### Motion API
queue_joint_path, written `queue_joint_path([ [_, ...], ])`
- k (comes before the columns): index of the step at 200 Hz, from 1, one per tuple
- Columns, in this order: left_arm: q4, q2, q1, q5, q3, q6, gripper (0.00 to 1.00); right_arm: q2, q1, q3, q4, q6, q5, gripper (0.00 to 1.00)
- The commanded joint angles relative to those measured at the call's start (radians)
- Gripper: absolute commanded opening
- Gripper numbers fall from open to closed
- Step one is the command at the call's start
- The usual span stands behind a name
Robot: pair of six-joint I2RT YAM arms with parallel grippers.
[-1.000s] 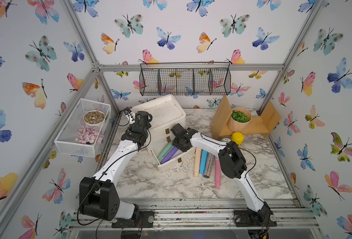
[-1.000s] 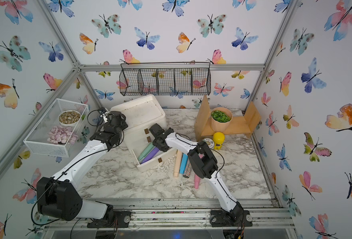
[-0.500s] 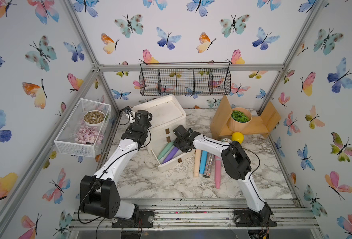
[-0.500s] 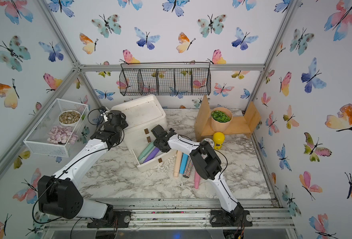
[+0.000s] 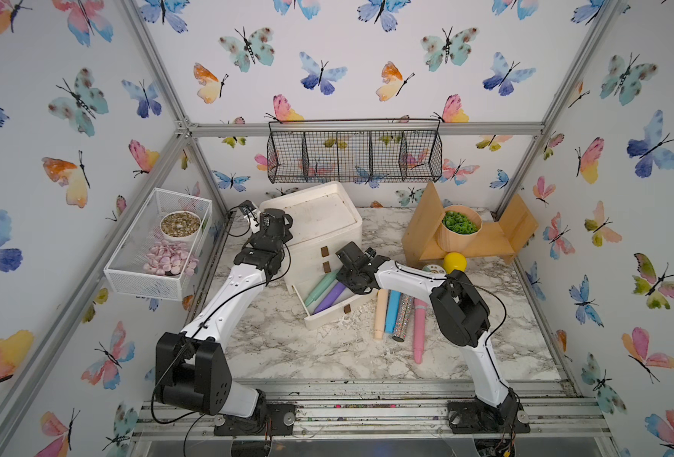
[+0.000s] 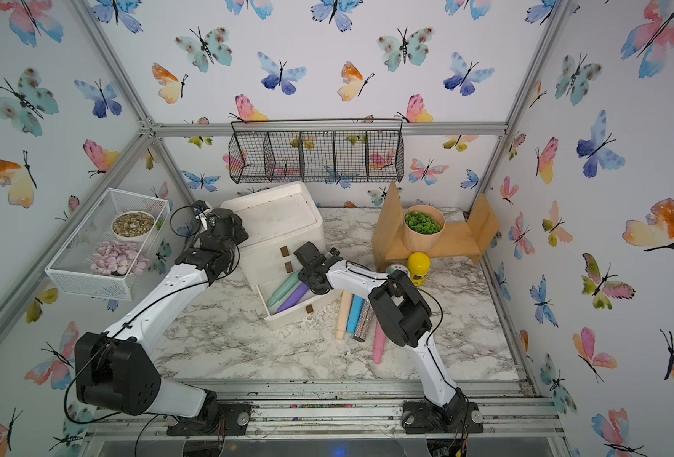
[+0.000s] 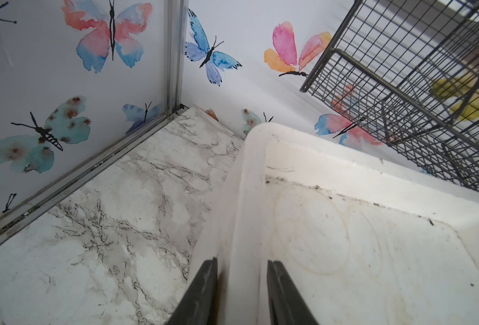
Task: Take the microphone out of the drawer
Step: Pick up the microphone from the drawer.
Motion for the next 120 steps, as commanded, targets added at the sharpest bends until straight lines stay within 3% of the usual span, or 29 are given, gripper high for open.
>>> queue_joint_path([
  [1, -0.017, 0.029, -0.009, 0.057, -0.022, -0.007, 0.35, -0.037, 0.018, 0.006, 0.026, 0.021, 0.007, 0.37],
  [47, -0.015, 0.022, -0.008, 0.057, -0.020, -0.008, 0.35, -0.015, 0.022, 0.014, 0.020, 0.096, 0.106, 0.35],
  [71, -0.012, 0.024, -0.008, 0.057, -0.017, -0.009, 0.35, 0.010, 0.031, 0.079, -0.114, 0.144, 0.182, 0.34],
  [120, -0.017, 0.033, -0.008, 0.050, -0.017, 0.000, 0.35, -0.046, 0.031, -0.025, 0.032, 0.235, 0.136, 0.32],
])
